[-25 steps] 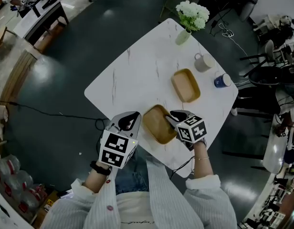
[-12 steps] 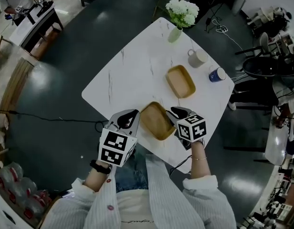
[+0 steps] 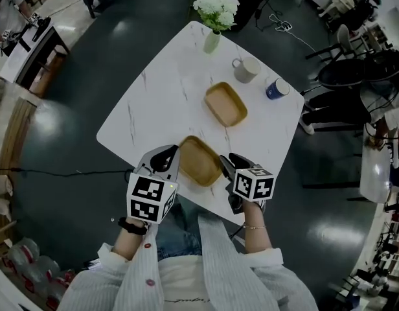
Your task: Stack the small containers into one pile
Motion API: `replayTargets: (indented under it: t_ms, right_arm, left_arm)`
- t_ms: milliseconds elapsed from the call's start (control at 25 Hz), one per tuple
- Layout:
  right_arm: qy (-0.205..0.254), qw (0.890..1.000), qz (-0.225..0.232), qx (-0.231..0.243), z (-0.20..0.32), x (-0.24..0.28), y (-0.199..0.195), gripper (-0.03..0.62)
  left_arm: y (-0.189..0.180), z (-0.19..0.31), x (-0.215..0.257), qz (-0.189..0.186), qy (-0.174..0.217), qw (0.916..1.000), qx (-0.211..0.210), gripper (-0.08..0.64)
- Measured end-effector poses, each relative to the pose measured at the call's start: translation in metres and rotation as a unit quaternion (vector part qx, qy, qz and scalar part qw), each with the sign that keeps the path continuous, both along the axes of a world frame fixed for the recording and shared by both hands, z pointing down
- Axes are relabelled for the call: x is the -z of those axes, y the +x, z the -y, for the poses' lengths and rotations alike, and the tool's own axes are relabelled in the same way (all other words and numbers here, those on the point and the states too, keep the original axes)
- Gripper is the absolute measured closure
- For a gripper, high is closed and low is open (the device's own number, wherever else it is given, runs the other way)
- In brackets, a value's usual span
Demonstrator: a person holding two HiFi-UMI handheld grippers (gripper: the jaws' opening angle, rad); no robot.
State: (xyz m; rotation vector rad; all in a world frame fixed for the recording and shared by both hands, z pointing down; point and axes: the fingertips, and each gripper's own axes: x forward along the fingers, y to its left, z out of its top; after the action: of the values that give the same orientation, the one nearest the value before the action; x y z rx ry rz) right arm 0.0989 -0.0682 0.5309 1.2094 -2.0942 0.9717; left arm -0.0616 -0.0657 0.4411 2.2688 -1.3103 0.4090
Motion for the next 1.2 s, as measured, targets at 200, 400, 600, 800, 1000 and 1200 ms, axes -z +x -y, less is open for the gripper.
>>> replayTargets:
  t_ms: [200, 400, 600, 800, 1000, 1200]
  right_arm:
    - [-0.027, 0.999, 0.021, -0.037, -0.017, -0.014, 0.009, 0.425]
    - [-0.061, 0.997, 0.023, -0.039, -0.028, -0.036, 0.009, 0.425]
    - [-0.108, 0.991, 0.064, -0.045, -0.039, -0.049, 0.001, 0.425]
    - [-0.139, 0.988, 0.062, -0.033, -0.044, -0.058, -0.004, 0.431]
    - [-0.155, 0.987, 0.047, -0.023, -0.042, -0.061, 0.003, 0.52]
    - [-0.158, 0.987, 0.029, -0.013, -0.038, -0.061, 0.011, 0.555]
  left_arm:
    - [0.009, 0.001, 0.001, 0.004, -0.002, 1.0, -0.005, 0.541]
    - [0.017, 0.002, -0.005, 0.005, -0.006, 0.9999, -0.007, 0.541]
    - [0.021, 0.004, -0.005, 0.007, -0.007, 0.9999, -0.004, 0.541]
    - [0.023, 0.005, -0.006, 0.008, -0.008, 0.9999, 0.0, 0.541]
    - [0.025, 0.008, -0.008, 0.009, -0.012, 0.9999, 0.007, 0.541]
    - [0.027, 0.01, -0.01, 0.011, -0.015, 0.9997, 0.014, 0.541]
